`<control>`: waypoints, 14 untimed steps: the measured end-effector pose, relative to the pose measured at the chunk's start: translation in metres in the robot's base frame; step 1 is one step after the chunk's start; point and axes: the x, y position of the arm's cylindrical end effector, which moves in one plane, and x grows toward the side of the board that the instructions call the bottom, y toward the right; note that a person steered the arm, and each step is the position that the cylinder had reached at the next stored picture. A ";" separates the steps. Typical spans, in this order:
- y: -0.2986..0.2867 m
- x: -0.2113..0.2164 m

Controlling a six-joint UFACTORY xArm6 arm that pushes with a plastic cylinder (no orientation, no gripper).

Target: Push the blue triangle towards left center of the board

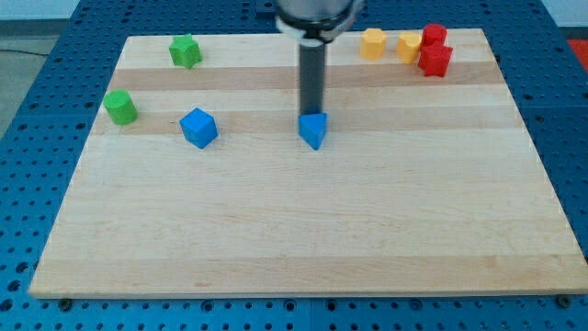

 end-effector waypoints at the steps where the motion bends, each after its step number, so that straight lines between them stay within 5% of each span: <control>1: -0.053 -0.001; 5: -0.206 0.006; 7: -0.271 -0.035; 9: -0.264 -0.099; 11: -0.026 -0.048; 12: 0.047 -0.007; 14: 0.046 0.024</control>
